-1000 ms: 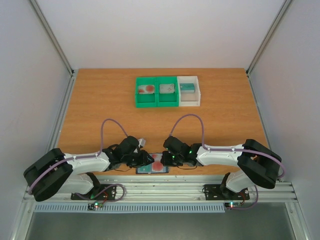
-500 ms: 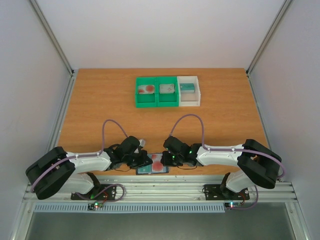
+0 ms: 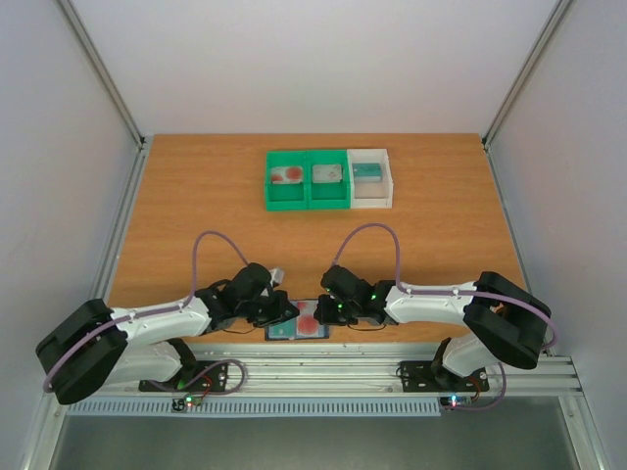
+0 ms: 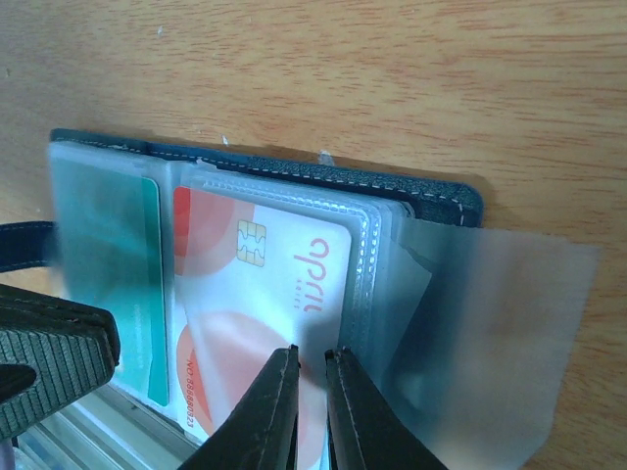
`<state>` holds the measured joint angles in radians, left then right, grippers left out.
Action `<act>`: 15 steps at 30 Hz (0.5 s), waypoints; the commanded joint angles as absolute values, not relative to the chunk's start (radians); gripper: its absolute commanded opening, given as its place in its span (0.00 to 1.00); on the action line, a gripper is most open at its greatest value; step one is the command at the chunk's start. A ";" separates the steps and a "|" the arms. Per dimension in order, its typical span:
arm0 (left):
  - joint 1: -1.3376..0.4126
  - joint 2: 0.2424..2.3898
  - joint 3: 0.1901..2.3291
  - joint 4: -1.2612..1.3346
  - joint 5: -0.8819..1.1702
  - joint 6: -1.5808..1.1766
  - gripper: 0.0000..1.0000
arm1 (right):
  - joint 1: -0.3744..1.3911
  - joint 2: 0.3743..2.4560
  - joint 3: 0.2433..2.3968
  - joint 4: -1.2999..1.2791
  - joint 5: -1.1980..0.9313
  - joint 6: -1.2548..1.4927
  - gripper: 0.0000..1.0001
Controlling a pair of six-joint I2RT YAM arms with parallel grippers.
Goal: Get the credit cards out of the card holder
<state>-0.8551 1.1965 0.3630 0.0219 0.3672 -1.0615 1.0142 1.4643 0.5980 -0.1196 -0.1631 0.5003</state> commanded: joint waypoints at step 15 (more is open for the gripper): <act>-0.859 1.218 0.380 -0.017 0.323 -1.031 0.25 | 1.006 1.504 0.560 -0.169 -0.161 0.518 0.10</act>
<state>-0.8551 1.1889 0.3630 -0.0456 0.3290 -1.0554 1.0096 1.4670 0.5953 -0.1108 -0.1761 0.5011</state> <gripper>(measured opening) 0.248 0.096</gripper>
